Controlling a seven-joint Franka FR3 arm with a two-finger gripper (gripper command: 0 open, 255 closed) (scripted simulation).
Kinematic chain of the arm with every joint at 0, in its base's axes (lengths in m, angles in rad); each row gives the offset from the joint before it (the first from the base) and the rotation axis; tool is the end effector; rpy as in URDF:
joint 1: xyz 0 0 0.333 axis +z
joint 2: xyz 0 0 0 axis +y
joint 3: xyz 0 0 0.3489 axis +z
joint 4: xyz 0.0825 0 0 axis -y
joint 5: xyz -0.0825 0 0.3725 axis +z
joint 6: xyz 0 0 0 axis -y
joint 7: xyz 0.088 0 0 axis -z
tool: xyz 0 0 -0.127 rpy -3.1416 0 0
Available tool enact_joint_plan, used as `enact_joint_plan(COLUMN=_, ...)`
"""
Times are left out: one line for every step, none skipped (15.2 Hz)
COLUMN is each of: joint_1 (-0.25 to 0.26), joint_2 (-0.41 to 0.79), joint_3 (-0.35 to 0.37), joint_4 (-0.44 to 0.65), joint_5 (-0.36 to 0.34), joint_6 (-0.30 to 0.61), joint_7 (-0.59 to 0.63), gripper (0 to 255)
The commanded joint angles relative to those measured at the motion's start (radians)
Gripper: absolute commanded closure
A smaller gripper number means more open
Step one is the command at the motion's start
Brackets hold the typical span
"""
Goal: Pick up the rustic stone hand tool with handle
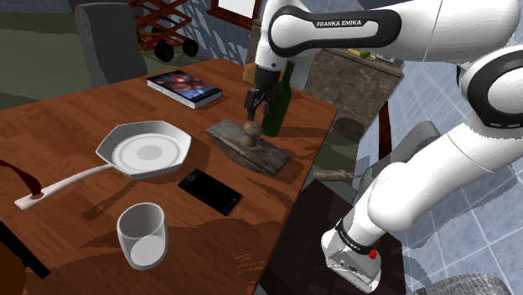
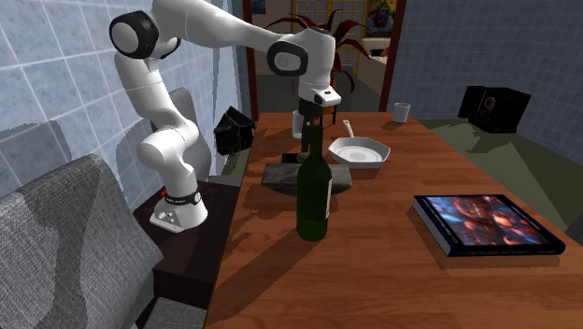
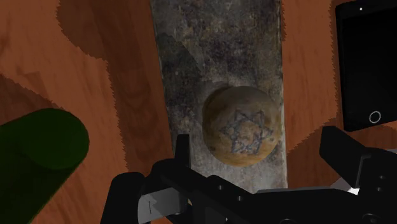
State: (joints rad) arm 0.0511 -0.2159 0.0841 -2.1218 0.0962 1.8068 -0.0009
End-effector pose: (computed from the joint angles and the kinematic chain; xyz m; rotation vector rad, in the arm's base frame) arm 0.4542 0.0741 0.5117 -3.0655 -0.1628 0.1601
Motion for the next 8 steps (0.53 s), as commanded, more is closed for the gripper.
enact_joint_plan(joint_1=0.004, joint_2=0.042, joint_3=0.007, joint_4=0.023, joint_5=-0.002, joint_6=0.013, joint_7=0.008, gripper=0)
enact_joint_plan(joint_1=0.004, joint_2=0.045, joint_3=0.007, joint_4=0.012, joint_5=-0.002, joint_6=0.027, joint_7=0.008, gripper=0)
enact_joint_plan(joint_1=0.004, joint_2=0.047, joint_3=0.008, joint_4=0.001, joint_5=-0.002, joint_6=0.040, joint_7=0.007, gripper=0)
enact_joint_plan(joint_1=0.004, joint_2=0.050, joint_3=0.008, joint_4=-0.009, joint_5=-0.001, joint_6=0.054, joint_7=0.006, gripper=0)
enact_joint_plan(joint_1=0.004, joint_2=0.053, joint_3=0.008, joint_4=-0.020, joint_5=-0.001, joint_6=0.067, joint_7=0.005, gripper=0)
enact_joint_plan(joint_1=0.005, joint_2=0.056, joint_3=0.008, joint_4=-0.030, joint_5=-0.001, joint_6=0.081, joint_7=0.004, gripper=0)
enact_joint_plan(joint_1=0.005, joint_2=0.060, joint_3=0.009, joint_4=-0.040, joint_5=-0.001, joint_6=0.094, joint_7=0.004, gripper=0)
enact_joint_plan(joint_1=0.005, joint_2=0.066, joint_3=0.009, joint_4=-0.055, joint_5=-0.001, joint_6=0.115, joint_7=0.003, gripper=0)
